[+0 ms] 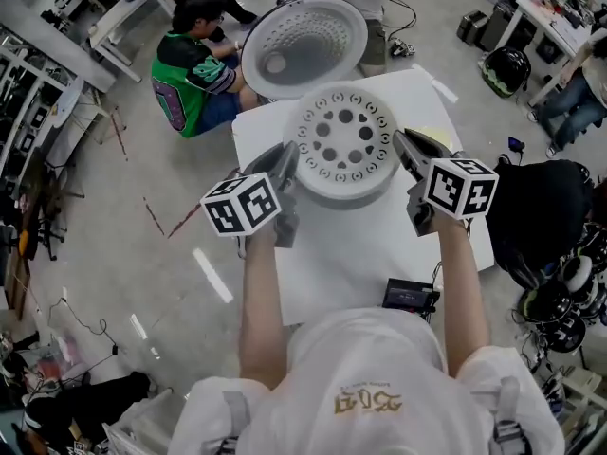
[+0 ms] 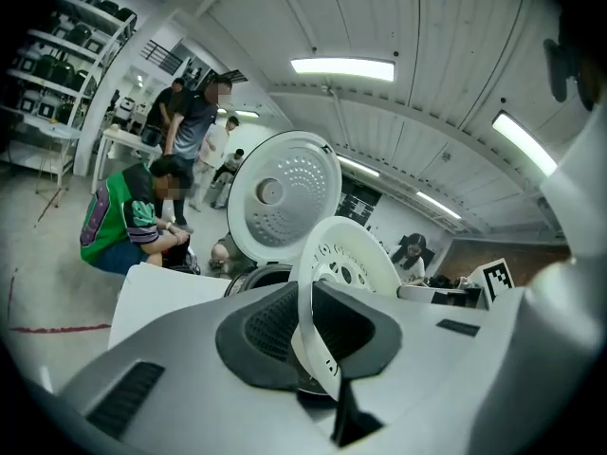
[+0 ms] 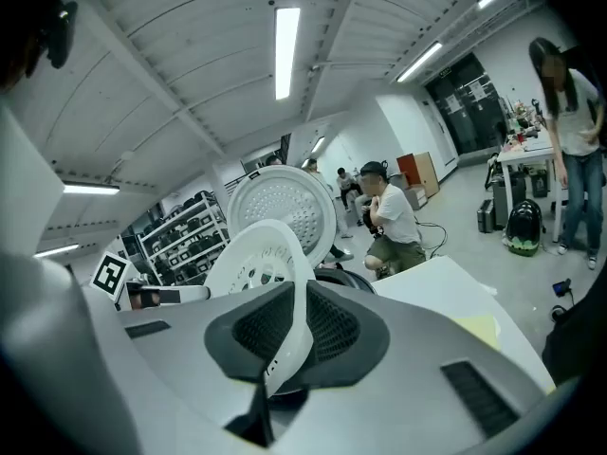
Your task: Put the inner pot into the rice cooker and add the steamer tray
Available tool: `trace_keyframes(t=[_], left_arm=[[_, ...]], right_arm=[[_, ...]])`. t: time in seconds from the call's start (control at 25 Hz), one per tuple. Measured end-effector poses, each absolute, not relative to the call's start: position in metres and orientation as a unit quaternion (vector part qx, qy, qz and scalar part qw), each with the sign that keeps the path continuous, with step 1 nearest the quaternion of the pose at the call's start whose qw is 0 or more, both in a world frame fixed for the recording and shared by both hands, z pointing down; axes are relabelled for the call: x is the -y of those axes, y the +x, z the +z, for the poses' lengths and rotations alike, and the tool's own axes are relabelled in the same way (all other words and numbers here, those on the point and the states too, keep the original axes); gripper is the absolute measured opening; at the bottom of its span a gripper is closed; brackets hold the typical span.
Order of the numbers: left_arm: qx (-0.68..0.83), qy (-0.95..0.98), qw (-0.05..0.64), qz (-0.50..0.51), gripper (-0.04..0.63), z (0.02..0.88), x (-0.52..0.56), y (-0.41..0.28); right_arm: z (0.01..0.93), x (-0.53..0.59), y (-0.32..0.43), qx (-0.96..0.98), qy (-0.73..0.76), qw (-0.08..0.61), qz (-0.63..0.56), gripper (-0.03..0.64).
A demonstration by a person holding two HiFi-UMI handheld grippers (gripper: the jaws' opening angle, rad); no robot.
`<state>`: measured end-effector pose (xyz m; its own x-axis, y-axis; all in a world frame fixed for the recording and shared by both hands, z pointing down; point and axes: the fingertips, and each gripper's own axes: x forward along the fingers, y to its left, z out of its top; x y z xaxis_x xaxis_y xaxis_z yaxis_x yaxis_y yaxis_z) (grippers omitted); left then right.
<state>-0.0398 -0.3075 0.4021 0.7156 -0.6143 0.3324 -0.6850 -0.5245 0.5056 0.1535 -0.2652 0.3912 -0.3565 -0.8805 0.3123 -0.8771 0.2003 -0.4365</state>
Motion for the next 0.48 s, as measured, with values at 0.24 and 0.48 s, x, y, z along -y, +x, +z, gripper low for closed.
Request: trace_keyframes(t=[0.24, 0.48], left_arm=[[0.4, 0.856, 0.322, 0.061, 0.063, 0.414, 0.326, -0.042], [0.429, 0.841, 0.312, 0.101, 0.069, 0.436, 0.339, -0.047]], right_arm=[[0.403, 0.295, 0.153, -0.786, -0.547, -0.016, -0.288, 0.051], [0.426, 0.314, 0.147, -0.793, -0.534, -0.046, -0.29, 0.054]])
